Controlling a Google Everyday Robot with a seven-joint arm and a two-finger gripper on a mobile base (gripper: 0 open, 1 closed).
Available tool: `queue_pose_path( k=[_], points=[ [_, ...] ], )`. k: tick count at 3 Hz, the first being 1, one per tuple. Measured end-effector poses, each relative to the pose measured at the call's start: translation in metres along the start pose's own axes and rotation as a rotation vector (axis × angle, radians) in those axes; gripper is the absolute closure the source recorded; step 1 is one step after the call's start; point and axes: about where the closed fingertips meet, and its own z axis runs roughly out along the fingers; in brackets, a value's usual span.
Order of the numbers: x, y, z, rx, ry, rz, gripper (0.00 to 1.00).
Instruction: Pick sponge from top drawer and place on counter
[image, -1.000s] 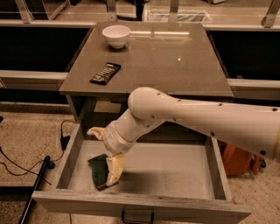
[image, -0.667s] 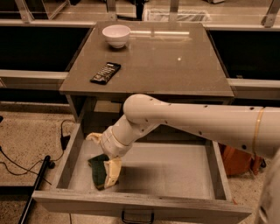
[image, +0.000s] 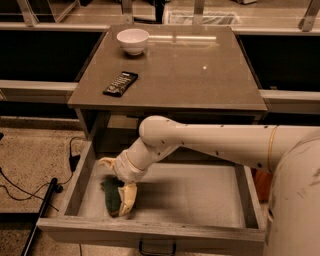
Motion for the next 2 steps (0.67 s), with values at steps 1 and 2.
queue_pose_path(
  k=[1, 2],
  points=[
    [0.0092, 0.001, 0.0111, -0.02, -0.009, -0.019, 0.0],
    [0.018, 0.0027, 0.0178, -0.036, -0.009, -0.02, 0.13]
  ],
)
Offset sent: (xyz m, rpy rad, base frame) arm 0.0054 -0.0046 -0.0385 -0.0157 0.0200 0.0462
